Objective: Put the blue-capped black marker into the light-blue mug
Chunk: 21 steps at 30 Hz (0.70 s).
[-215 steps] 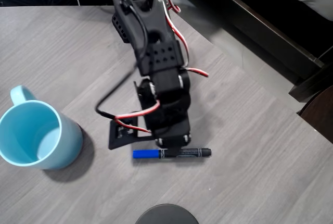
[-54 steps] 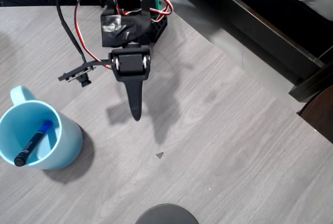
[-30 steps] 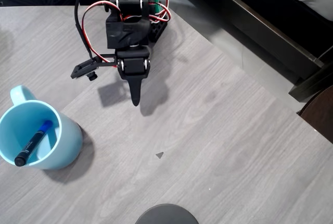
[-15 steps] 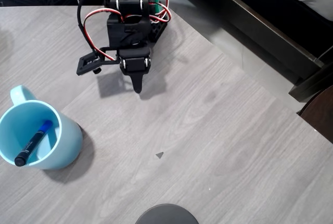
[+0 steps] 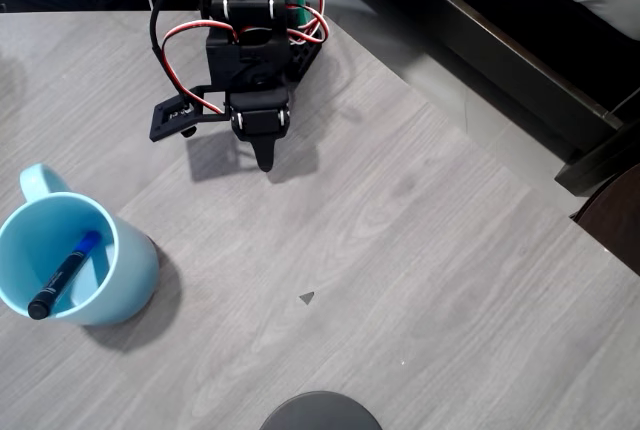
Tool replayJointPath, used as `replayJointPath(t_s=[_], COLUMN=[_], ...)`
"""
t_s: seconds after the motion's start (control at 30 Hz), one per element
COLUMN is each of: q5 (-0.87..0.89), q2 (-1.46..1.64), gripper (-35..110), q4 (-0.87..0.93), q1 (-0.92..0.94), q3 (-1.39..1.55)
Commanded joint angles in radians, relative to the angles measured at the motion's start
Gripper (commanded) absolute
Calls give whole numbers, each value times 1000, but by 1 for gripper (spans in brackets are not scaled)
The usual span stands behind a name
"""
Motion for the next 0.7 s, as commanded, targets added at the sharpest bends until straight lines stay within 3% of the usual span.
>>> replayJointPath(t_s=[0.0,0.67], q5=[8,18], q2=[26,28], gripper=[0,0], q4=[11,12], q1=[3,-72], q3=[8,9])
